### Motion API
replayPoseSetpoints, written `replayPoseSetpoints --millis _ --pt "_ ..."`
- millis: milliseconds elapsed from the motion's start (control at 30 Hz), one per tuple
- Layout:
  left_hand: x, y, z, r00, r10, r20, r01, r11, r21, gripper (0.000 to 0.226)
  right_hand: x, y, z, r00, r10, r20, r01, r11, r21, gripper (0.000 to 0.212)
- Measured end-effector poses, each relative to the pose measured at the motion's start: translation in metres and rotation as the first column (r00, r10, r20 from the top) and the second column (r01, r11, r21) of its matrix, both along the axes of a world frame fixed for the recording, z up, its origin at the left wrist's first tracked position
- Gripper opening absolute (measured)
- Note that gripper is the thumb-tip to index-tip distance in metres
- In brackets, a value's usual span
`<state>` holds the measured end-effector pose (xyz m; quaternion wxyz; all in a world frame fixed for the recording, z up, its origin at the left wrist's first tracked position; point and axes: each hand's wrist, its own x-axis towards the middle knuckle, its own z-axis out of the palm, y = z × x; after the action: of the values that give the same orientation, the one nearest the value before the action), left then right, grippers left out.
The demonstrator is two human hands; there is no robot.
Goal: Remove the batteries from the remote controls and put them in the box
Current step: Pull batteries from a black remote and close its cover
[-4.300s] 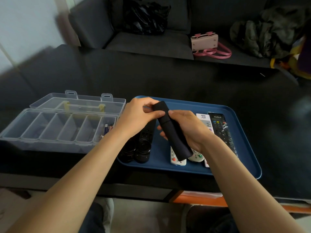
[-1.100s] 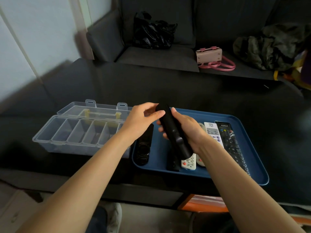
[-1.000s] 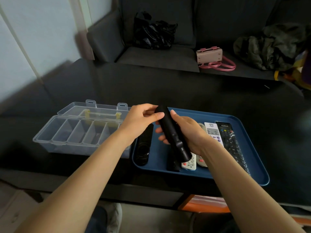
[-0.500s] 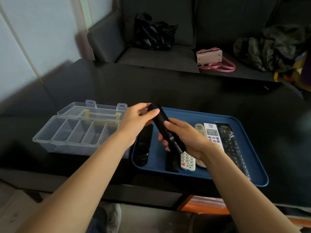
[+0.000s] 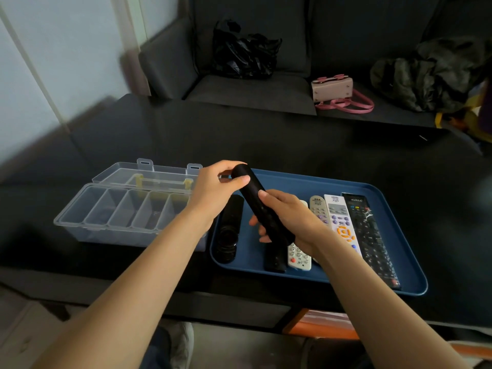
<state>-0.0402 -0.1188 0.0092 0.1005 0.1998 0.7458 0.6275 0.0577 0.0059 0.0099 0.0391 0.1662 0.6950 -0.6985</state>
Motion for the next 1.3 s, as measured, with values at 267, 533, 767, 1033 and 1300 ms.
replayPoseSetpoints --millis 267,533,767,1033,1300 --pt "-0.003 -0.001 0.006 0.963 0.19 -0.191 -0.177 0.981 0.083 0.021 -0.001 0.011 -0.004 0.96 -0.268 0.083 0.277 0.953 -0.119 0.031" --pt "0.013 0.01 -0.017 0.798 -0.206 -0.566 -0.022 0.929 -0.37 0.01 0.0 0.013 0.001 0.944 -0.327 0.037 0.329 0.93 -0.167 0.024" --pt "0.01 0.007 -0.025 0.743 -0.52 -0.422 0.139 0.736 -0.663 0.026 0.003 0.014 0.003 0.935 -0.353 0.043 0.355 0.921 -0.157 0.025" --pt "0.007 0.01 -0.016 0.782 -0.198 -0.591 -0.04 0.93 -0.364 0.017 0.003 0.01 0.002 0.957 -0.287 0.035 0.289 0.95 -0.12 0.02" --pt "0.008 0.015 -0.013 0.738 -0.069 -0.671 -0.175 0.941 -0.289 0.041 0.002 0.0 0.005 0.98 -0.198 0.0 0.198 0.979 -0.039 0.023"
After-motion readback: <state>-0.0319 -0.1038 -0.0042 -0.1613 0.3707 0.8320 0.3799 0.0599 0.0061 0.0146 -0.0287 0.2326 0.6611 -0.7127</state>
